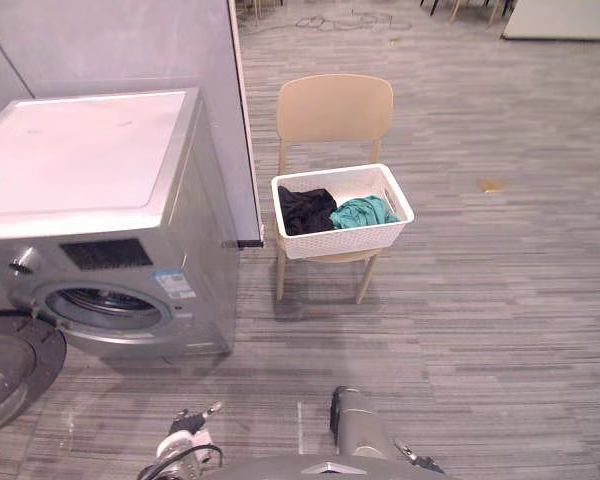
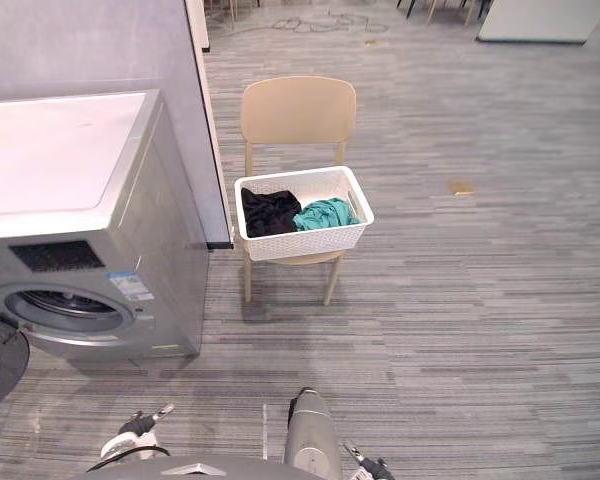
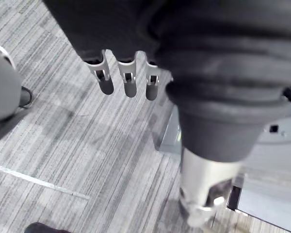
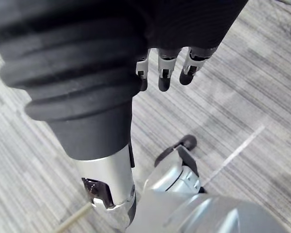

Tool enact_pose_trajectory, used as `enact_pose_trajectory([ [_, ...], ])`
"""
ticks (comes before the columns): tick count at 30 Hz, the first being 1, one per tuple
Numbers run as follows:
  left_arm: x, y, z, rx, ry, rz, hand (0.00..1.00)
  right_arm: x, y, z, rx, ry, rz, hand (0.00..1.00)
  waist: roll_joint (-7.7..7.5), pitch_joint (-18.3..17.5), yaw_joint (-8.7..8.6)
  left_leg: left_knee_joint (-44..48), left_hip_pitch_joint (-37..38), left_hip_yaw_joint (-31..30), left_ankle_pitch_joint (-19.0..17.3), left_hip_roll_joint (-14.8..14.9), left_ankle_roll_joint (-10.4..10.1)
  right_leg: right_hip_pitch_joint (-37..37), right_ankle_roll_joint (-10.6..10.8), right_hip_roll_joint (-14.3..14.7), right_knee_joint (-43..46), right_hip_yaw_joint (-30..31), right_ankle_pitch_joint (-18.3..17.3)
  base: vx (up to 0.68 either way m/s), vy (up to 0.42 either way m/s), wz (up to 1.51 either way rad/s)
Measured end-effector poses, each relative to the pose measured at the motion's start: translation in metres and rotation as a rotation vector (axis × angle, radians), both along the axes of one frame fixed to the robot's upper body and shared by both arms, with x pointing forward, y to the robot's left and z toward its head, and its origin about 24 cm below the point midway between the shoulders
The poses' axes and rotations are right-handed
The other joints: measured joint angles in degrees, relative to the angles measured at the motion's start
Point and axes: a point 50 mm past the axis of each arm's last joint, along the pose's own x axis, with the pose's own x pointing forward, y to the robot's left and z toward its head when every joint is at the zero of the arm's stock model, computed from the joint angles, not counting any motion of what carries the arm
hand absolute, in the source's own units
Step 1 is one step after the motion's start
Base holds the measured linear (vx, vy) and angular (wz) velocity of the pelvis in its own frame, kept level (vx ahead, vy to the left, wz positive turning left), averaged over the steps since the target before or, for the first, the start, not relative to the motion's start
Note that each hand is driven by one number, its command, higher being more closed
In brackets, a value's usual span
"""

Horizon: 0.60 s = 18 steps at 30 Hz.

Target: Pick up the laundry basket with both hands and put the clothes into the washing machine.

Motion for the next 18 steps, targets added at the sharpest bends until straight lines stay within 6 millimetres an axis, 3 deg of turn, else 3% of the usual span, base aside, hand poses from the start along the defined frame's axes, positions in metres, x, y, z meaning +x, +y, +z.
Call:
enact_pose_trajectory([
  [2,-0.006,0.002,-0.002,-0.004,0.018,0.037,0.00,-0.007,0.004,-0.003,0.021,0.021,-0.021,0.00,0.51,-0.3,-0.71,5.9,-1.6,-2.8,2.5,2.7,-0.1,2.8,-1.0,0.6,1.4,-2.7,-3.5,0.33,-0.306,0.49],
  [3,-0.008,0.005,-0.002,-0.004,0.019,0.059,0.00,-0.010,0.004,-0.003,0.024,0.024,-0.034,0.00,0.77,-0.4,-1.13,14.5,-5.3,-5.4,4.9,4.8,0.1,5.2,-1.6,0.9,1.6,-4.8,-5.5,0.28,-0.296,0.49],
  [6,-0.013,0.013,-0.001,0.011,0.011,0.113,0.00,-0.005,0.003,-0.002,0.020,0.010,-0.011,0.00,1.14,-0.4,0.63,36.9,-16.3,-9.6,20.6,8.3,0.8,10.3,-3.0,3.3,0.4,-5.6,-9.0,0.23,-0.226,-0.03],
  [8,-0.018,0.016,-0.002,0.018,0.019,0.111,0.00,0.002,0.001,0.001,0.003,-0.010,0.022,0.00,1.59,-0.2,0.67,47.4,-23.5,-9.1,16.9,8.5,0.7,12.9,-3.8,4.0,-1.1,-5.6,-10.3,0.23,-0.088,-0.14],
  [9,-0.017,0.018,-0.001,0.019,0.013,0.102,0.00,0.007,0.000,0.002,0.001,-0.017,0.040,0.00,1.50,-0.1,0.86,49.5,-27.6,-6.7,13.1,8.1,1.2,15.4,-3.8,3.9,-3.0,-5.7,-10.4,0.19,-0.021,0.07],
  [11,-0.013,0.019,0.000,0.027,-0.005,0.081,0.00,0.007,0.001,0.002,0.000,-0.009,0.064,0.00,1.36,0.0,1.65,42.3,-31.0,-0.6,6.3,7.0,1.7,19.8,-3.8,3.1,-7.3,-6.5,-10.3,0.21,0.023,0.10],
  [12,-0.012,0.019,0.001,0.028,-0.008,0.077,0.00,0.008,0.001,0.002,-0.001,-0.013,0.065,0.00,1.27,0.0,1.84,37.3,-31.1,1.3,5.0,6.3,1.6,20.8,-3.5,2.5,-8.2,-7.1,-10.1,0.23,0.073,0.06],
  [13,-0.011,0.017,0.001,0.027,-0.011,0.062,0.00,0.011,0.000,0.003,-0.006,-0.023,0.070,0.00,1.21,-0.2,2.04,23.4,-29.8,5.2,4.4,3.9,0.9,21.9,-3.0,1.6,-9.0,-7.8,-9.8,0.19,0.092,0.07],
  [14,-0.013,0.011,0.000,0.018,-0.005,0.045,0.00,0.015,-0.003,0.006,-0.023,-0.046,0.066,0.00,2.19,-0.4,2.32,9.5,-28.9,6.8,10.1,1.8,1.9,21.7,-1.3,1.9,-7.9,-7.8,-11.2,0.29,0.179,0.07],
  [15,-0.012,0.010,0.000,0.013,-0.010,0.054,0.00,0.017,-0.005,0.007,-0.029,-0.054,0.064,0.00,2.06,-0.1,2.59,7.6,-28.9,6.7,10.6,1.0,4.9,21.5,-0.6,2.0,-6.7,-7.4,-12.2,0.30,0.161,0.16],
  [17,-0.011,0.020,0.001,0.038,-0.008,0.052,0.00,0.029,0.005,0.007,-0.010,-0.079,0.088,0.00,-1.42,-1.0,2.46,6.7,-28.1,6.1,8.9,-2.8,5.2,21.7,1.1,-1.1,-5.6,-5.9,-14.0,0.29,0.107,0.15],
  [18,-0.011,0.021,0.001,0.041,-0.009,0.051,0.00,0.031,0.007,0.007,-0.010,-0.078,0.107,0.00,-1.47,-1.2,2.51,6.7,-28.0,6.4,8.4,-3.5,5.2,21.8,1.4,-1.8,-5.6,-5.7,-14.2,0.26,0.098,0.07],
])
